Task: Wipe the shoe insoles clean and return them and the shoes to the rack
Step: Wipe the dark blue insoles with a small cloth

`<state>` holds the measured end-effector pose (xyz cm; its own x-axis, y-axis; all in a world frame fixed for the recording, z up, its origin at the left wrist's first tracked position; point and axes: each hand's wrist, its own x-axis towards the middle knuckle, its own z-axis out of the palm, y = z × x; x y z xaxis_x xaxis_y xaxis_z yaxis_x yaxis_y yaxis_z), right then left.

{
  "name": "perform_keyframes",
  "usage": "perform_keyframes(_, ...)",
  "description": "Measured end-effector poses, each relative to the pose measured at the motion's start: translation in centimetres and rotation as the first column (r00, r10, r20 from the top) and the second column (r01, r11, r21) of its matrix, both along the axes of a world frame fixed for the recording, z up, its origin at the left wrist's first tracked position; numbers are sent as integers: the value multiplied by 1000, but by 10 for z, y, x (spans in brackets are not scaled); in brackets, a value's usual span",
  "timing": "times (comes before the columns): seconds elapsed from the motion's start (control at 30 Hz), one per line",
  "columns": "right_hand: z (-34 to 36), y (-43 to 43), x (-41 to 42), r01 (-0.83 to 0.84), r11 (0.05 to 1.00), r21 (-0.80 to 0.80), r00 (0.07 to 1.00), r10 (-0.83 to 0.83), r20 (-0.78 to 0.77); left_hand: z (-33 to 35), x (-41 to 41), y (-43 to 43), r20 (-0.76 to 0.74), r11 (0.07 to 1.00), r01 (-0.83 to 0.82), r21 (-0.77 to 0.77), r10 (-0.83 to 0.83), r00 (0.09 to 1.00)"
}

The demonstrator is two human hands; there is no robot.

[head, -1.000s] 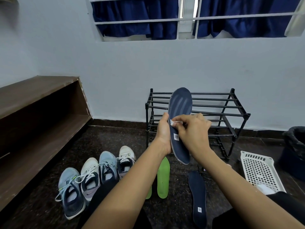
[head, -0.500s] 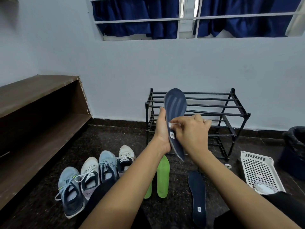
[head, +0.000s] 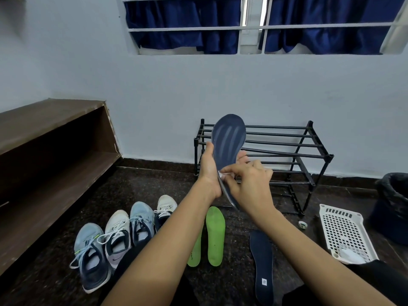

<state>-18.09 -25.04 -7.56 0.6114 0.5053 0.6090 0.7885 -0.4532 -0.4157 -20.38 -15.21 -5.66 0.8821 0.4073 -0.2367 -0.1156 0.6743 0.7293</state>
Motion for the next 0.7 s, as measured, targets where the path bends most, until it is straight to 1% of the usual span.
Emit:
perform_keyframes(0.1, -1, -2, 1, 21, 999, 28, 999, -23, 50, -1, -1, -3, -3, 1000, -1, 28, 1, 1000)
perform_keyframes(0.23, -5, -2, 8, 112, 993, 21, 986, -114, 118, -8, 0, -12, -59, 999, 1, 50, 2, 998)
perform_keyframes(0.37, -1, 0, 19, 184, 981, 57, 970, -191, 153, -9, 2, -25, -89, 999, 21, 42, -17, 996)
perform_keyframes(0.47, 2, 0, 23, 210, 976, 59, 967, -216, 134, -7, 3, -31, -70, 999, 53, -1, -53, 996)
perform_keyframes(0.53, 4, 1, 23, 209, 976, 66, 971, -215, 106, -6, 3, -30, -74, 998, 62, -4, -62, 995)
perform_keyframes(0.63, 5, 4, 20, 153, 983, 96, 987, -156, 25, -6, 4, -25, -80, 999, 51, 10, -50, 996)
perform_keyframes(0.7, 2, 6, 17, 108, 990, 96, 994, -109, 8, -6, 3, -21, -83, 1000, 14, 16, -12, 996)
